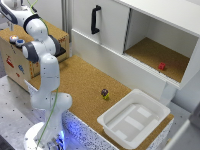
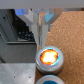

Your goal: Push the red button to turn off the red light

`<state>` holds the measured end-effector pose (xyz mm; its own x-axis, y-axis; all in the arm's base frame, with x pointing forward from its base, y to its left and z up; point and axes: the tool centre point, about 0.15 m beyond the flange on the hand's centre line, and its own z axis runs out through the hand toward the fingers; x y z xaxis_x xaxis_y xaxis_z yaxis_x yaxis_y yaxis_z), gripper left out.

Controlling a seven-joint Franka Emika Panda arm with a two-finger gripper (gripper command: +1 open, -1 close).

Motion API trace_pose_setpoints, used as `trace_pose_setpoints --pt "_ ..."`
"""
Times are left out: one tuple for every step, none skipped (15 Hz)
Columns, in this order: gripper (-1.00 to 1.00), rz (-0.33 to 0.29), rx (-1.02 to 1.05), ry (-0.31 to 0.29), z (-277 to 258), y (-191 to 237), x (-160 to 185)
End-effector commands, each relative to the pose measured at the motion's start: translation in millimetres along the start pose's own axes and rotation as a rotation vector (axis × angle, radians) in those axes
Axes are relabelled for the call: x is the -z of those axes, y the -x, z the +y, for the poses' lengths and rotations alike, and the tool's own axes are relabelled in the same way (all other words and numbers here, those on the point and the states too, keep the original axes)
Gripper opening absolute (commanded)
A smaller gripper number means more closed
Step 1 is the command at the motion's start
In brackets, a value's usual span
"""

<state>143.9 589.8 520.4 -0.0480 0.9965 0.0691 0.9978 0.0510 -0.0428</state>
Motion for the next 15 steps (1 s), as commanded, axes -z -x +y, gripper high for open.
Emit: trace_pose_setpoints --pt "-1.00 0.005 -0.041 0.015 2 9 -20" --pt "-1.00 0.006 -0.043 0.012 3 10 -24" --pt "-1.00 0.008 -0.042 0.010 5 11 -29" --pt "-1.00 0.003 -0.040 0.007 7 11 -34" --pt "-1.00 0.002 -0.043 0.005 10 12 -38" --pt "-1.00 0.007 -0.042 0.004 15 12 -42" --pt "-1.00 0.009 -0.039 0.007 19 11 -46" --pt "-1.00 0.009 -0.034 0.003 22 10 -49" --pt "-1.00 0.018 -0.029 0.001 28 8 -53" --pt "-1.00 0.015 -0.025 0.002 31 7 -56" --pt "-1.00 0.022 -0.029 -0.003 33 7 -59" --pt "-1.00 0.024 -0.030 -0.010 33 7 -63" --pt "-1.00 0.024 -0.032 -0.019 32 9 -67" --pt "-1.00 0.030 -0.038 -0.032 30 10 -72" --pt "-1.00 0.024 -0.038 -0.043 29 10 -78"
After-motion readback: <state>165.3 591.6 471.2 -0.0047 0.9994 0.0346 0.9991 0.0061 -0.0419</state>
